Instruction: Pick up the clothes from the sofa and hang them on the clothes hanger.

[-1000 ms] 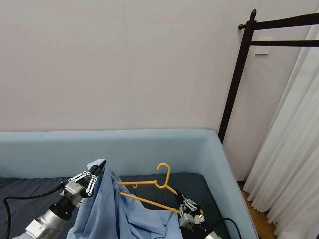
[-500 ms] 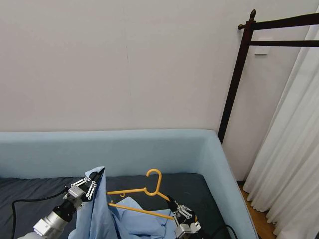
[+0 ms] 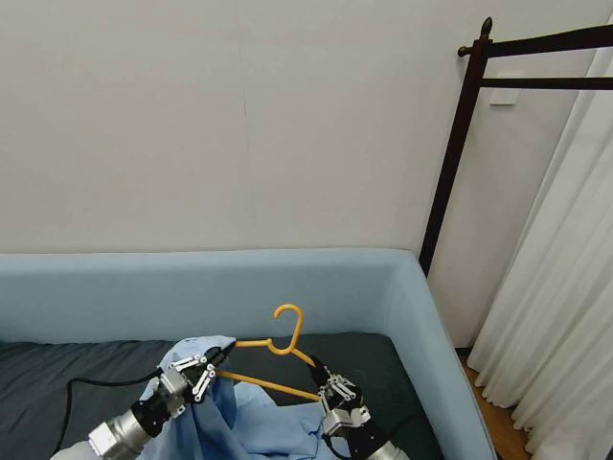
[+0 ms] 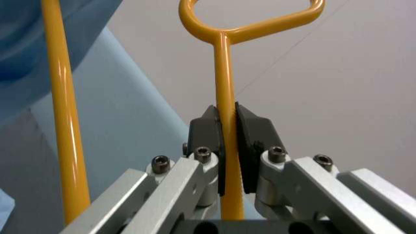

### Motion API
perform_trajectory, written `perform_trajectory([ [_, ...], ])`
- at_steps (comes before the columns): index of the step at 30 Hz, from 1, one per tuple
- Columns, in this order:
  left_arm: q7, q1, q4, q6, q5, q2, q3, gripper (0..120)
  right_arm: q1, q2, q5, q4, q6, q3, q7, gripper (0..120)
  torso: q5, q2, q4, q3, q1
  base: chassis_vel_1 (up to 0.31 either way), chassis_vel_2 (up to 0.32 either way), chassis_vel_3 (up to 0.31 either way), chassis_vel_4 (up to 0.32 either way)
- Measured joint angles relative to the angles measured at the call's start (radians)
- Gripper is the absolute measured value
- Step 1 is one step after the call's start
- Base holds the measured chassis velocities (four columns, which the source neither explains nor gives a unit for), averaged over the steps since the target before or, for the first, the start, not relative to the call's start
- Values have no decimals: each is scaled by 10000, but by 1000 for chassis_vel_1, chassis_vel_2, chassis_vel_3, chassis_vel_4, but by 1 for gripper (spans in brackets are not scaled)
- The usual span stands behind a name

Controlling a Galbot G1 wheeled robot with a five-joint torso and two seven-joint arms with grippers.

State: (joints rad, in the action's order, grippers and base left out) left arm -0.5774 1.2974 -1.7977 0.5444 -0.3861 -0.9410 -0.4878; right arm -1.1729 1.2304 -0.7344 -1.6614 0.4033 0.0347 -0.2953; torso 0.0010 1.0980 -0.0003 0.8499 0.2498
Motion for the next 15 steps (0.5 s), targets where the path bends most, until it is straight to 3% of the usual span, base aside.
perform_trajectory([
  [8,-98,326,-34,417,398,-270,-453,0,-42,90,61,102,-587,-84,-103,5,0,0,0,0,-1,0,0,0,0],
  [15,1548,324,139,494,1542,-559,-704,0,-405,-245,248,-173,-1626,9,-791,5,0,0,0,-1,-1,0,0,0,0],
])
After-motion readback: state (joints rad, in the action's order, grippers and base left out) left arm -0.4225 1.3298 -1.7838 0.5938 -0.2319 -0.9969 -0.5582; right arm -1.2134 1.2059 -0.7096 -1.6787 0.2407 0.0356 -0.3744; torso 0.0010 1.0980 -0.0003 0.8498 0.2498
